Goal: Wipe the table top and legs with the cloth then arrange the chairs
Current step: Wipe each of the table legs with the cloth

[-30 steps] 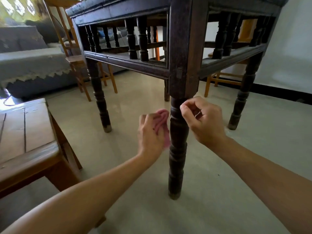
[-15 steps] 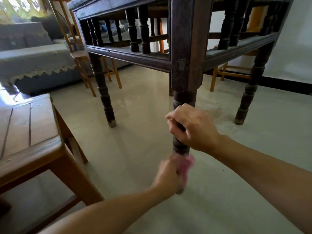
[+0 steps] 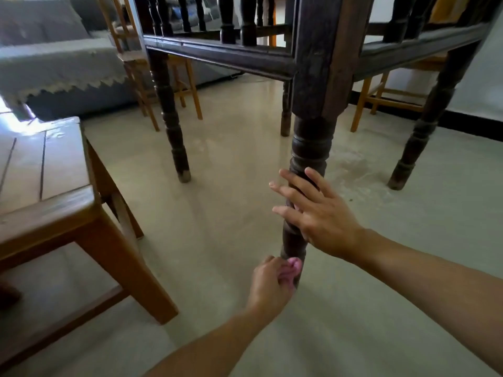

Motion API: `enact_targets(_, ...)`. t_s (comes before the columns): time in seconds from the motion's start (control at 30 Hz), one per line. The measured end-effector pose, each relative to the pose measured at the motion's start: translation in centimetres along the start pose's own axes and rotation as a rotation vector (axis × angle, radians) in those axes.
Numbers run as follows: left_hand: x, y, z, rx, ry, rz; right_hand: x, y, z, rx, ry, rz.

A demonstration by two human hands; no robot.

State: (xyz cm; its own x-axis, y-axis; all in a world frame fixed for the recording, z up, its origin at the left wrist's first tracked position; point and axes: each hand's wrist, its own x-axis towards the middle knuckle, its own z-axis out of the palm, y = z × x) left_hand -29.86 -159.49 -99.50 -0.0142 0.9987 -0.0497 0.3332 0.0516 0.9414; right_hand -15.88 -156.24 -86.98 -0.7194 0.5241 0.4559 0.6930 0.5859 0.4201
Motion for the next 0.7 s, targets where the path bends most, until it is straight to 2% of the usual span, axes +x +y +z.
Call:
enact_targets(0.03,0.9,0.1,-0.3,0.024,0.030,-0.008,-0.3,0.3,0.3,-0.042,-0.025,0.005)
enact_targets(0.07,2.3,0.3,-0.4,-0.066,0.107,-0.030,-0.5,0.4,0.4,-0.076,-0.031,0.010)
enact_targets(0.1,3.5,0.6,-0.6,-0.065,0.176,-0.013,-0.5,0.5,0.6,-0.102,-0.031,0.011)
enact_targets(0.2,4.2,4.0,-0.5,-0.084,0.240,0.101,-0.5,0.1,1.3,-0.143,-0.035,0.016)
enact_targets(0.27,2.7,2.6,0.5,0.045,0.173,0.171,-0.8,-0.5,1.7,-0.163,-0.039,0.026)
enact_targets(0.37,-0.7,-2.8,1.6,0.211,-0.030,0.100,-2.4,-1.4,2.6,-0.149,-0.090,-0.031)
enact_targets(0.47,-0.3,-4.1,0.5,0.057,-0.074,-0.036,-3.5,-1.5,3.6,-0.140,-0.117,-0.075)
enact_targets(0.57,4.1,-2.2,-0.8,-0.009,0.154,-0.053,-4.0,-1.7,4.3,-0.130,-0.126,-0.059)
enact_targets(0.63,5.4,-0.4,-0.9,-0.050,0.175,-0.008,-4.0,-1.8,4.5,-0.133,-0.120,-0.049)
enact_targets(0.7,4.3,-0.5,0.7,0.059,0.111,0.037,-4.1,-1.9,4.8,-0.145,-0.103,-0.047)
